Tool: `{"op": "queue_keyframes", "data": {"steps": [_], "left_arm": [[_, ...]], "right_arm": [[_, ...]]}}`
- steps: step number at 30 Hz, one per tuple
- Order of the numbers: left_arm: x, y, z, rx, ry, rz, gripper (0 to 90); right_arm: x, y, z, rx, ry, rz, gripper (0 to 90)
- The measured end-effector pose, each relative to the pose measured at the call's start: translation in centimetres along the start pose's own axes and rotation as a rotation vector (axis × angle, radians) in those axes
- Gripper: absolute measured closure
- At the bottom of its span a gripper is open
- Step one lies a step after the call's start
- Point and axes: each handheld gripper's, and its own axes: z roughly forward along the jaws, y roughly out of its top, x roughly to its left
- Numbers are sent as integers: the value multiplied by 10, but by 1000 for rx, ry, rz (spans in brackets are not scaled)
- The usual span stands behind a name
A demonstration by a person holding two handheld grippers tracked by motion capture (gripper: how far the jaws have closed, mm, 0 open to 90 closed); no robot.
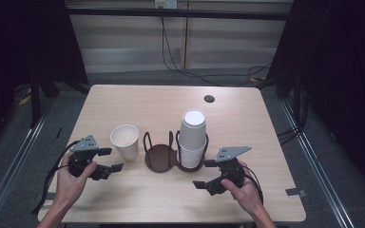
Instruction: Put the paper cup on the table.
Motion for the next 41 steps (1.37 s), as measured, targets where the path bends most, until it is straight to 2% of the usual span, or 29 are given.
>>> {"op": "queue_keyframes", "data": {"steps": [1,2,4,6,8,9,10,11,13,15,16,17,19,20,24,25,30,31,32,33,36,37,38,39,41], "left_arm": [[-3,-1,-2,-20,-9,-2,203],[-3,-1,-2,-20,-9,-2,203],[-12,-2,-6,-53,-1,9,203],[-14,-3,-7,-60,-6,8,203],[-19,-5,-8,-77,-19,-7,204],[-23,-5,-8,-77,-37,-5,203],[-23,-5,-8,-77,-37,-5,203],[-26,-6,-8,-71,-62,-15,203],[-32,-8,-8,-79,-42,-6,199],[-38,-9,-7,-90,-47,3,198],[-44,-11,-3,-118,-81,-10,198],[-47,-11,-1,-126,-89,-14,198],[-52,-11,2,-137,-76,5,198],[-54,-11,4,-138,-82,15,198],[-59,-13,14,-140,-79,18,181],[-62,-14,22,-139,-92,10,163],[-72,-13,36,-149,-102,2,163],[-78,-15,42,-156,-125,0,163],[-78,-15,42,-156,-125,0,163],[-82,-16,49,-169,-153,-4,163],[-85,-15,55,-169,-163,-7,163],[-89,-14,61,-171,-163,27,163],[-89,-14,64,-157,-174,27,163],[-90,-15,65,-156,-182,10,163],[-90,-16,66,-149,-189,-1,163]], "right_arm": [[0,0,0,-1,-1,-1,145],[0,0,0,-2,-1,-3,145],[0,0,0,-3,0,-4,145],[0,0,0,-4,-1,-3,145],[0,0,0,-6,-1,1,145],[0,0,0,-5,-3,-1,145],[0,0,0,-5,-3,-1,145],[0,0,0,-5,-3,-1,145],[0,0,-1,-5,-4,0,145],[0,0,-1,-5,-5,0,145],[0,0,-1,-2,-7,-2,145],[1,0,-1,-2,-7,-1,145],[1,0,-1,-3,-8,-2,145],[1,0,-1,-4,-9,-2,145],[1,0,-2,-11,-11,-3,145],[1,-1,-2,-13,-15,-3,145],[2,-1,-4,-27,-34,-4,145],[3,-2,-5,-41,-40,-1,145],[3,-2,-5,-41,-40,-1,145],[4,-2,-6,-52,-48,-4,145],[5,-2,-6,-63,-51,-2,145],[5,-3,-5,-67,-60,0,145],[5,-4,-4,-68,-66,4,145],[5,-5,-3,-66,-81,9,146],[4,-9,1,-66,-136,21,147]]}}
